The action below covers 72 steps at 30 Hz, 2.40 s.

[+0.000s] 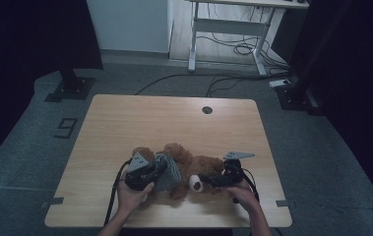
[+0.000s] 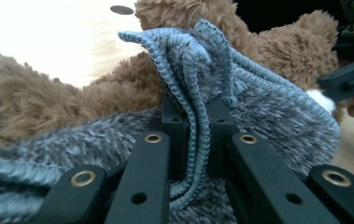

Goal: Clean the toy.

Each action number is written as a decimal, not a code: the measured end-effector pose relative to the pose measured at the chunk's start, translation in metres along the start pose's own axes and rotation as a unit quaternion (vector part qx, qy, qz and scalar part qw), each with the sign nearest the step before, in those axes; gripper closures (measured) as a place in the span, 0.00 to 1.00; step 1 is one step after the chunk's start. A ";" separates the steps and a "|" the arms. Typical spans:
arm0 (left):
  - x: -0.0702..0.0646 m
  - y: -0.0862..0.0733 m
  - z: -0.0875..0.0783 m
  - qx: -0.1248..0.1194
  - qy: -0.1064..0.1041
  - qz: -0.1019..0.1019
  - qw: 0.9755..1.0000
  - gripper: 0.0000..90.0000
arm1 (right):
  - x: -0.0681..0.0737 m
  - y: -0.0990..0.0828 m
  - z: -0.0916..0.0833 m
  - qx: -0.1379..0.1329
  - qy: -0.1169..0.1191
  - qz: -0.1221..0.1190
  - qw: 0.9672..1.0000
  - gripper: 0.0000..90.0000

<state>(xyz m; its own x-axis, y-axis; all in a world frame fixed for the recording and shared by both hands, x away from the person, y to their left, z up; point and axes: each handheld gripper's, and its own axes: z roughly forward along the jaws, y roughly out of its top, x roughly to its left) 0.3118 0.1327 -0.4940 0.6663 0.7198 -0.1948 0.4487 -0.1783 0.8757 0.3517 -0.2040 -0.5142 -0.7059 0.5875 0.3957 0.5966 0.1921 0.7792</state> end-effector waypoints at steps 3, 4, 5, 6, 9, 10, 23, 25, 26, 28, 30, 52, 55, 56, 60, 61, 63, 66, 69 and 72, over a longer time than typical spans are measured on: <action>-0.001 -0.001 -0.001 -0.006 -0.001 -0.001 1.000 0.91 | 0.000 -0.002 -0.004 -0.005 0.001 -0.003 1.000 0.29; -0.001 -0.001 -0.002 -0.007 0.000 -0.001 1.000 0.91 | -0.001 -0.002 -0.006 -0.005 -0.002 -0.007 1.000 0.40; 0.000 -0.001 -0.002 -0.012 0.001 -0.002 1.000 0.91 | -0.001 -0.002 -0.008 -0.008 -0.007 -0.010 1.000 0.44; 0.000 -0.001 -0.003 -0.014 0.002 -0.001 1.000 0.91 | 0.001 -0.002 -0.010 -0.017 -0.015 -0.021 1.000 0.50; 0.002 0.003 -0.007 -0.017 0.006 0.000 1.000 0.91 | 0.009 -0.001 -0.011 -0.036 -0.031 -0.051 0.998 0.56; 0.004 0.005 -0.009 -0.017 0.009 0.001 1.000 0.91 | 0.012 0.000 -0.011 -0.051 -0.035 -0.058 0.996 0.57; 0.029 0.024 0.001 -0.019 0.030 -0.021 0.999 0.90 | 0.013 0.034 0.000 -0.120 -0.085 -0.125 0.981 0.66; 0.024 0.017 0.001 -0.023 0.028 -0.021 0.999 0.91 | 0.011 0.031 0.000 -0.124 -0.089 -0.135 0.979 0.66; 0.022 0.014 0.000 -0.025 0.026 -0.019 0.999 0.90 | 0.011 0.029 0.000 -0.125 -0.089 -0.142 0.978 0.66; 0.018 0.009 -0.004 -0.028 0.018 -0.022 0.999 0.90 | 0.012 0.021 -0.003 -0.130 -0.085 -0.158 0.975 0.67; 0.011 0.006 -0.011 -0.029 0.009 -0.020 0.999 0.90 | 0.014 0.013 -0.006 -0.131 -0.083 -0.170 0.973 0.67; -0.102 0.103 0.059 0.002 -0.055 0.090 0.994 0.89 | 0.011 -0.029 -0.018 -0.137 -0.076 -0.183 0.970 0.66; -0.094 0.093 0.085 0.047 -0.037 0.078 0.995 0.89 | 0.012 -0.029 -0.018 -0.135 -0.077 -0.184 0.971 0.66; -0.089 0.088 0.092 0.062 -0.030 0.075 0.995 0.89 | 0.012 -0.029 -0.019 -0.134 -0.078 -0.185 0.970 0.66; -0.078 0.077 0.096 0.061 -0.024 0.064 0.996 0.89 | 0.011 -0.030 -0.017 -0.126 -0.083 -0.184 0.971 0.65; -0.078 0.077 0.094 0.062 -0.015 0.071 0.995 0.89 | 0.011 -0.030 -0.017 -0.127 -0.082 -0.184 0.971 0.65; -0.075 0.076 0.089 0.069 0.001 0.082 0.994 0.90 | 0.012 -0.030 -0.018 -0.127 -0.083 -0.184 0.971 0.65; -0.064 0.074 0.081 0.070 0.005 0.067 0.995 0.90 | 0.011 -0.030 -0.018 -0.129 -0.081 -0.179 0.972 0.65; -0.056 0.069 0.070 0.066 0.001 0.065 0.996 0.90 | 0.011 -0.031 -0.018 -0.130 -0.080 -0.177 0.972 0.65; -0.051 0.065 0.058 0.058 0.000 0.065 0.996 0.90 | 0.011 -0.031 -0.018 -0.132 -0.080 -0.175 0.972 0.65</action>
<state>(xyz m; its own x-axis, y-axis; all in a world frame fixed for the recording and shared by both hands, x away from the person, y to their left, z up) 0.3413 0.0458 -0.4529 0.7232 0.6857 -0.0829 0.4245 -0.3466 0.8365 0.3185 -0.2181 -0.5256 -0.7667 0.6418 0.0186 0.1964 0.2068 0.9585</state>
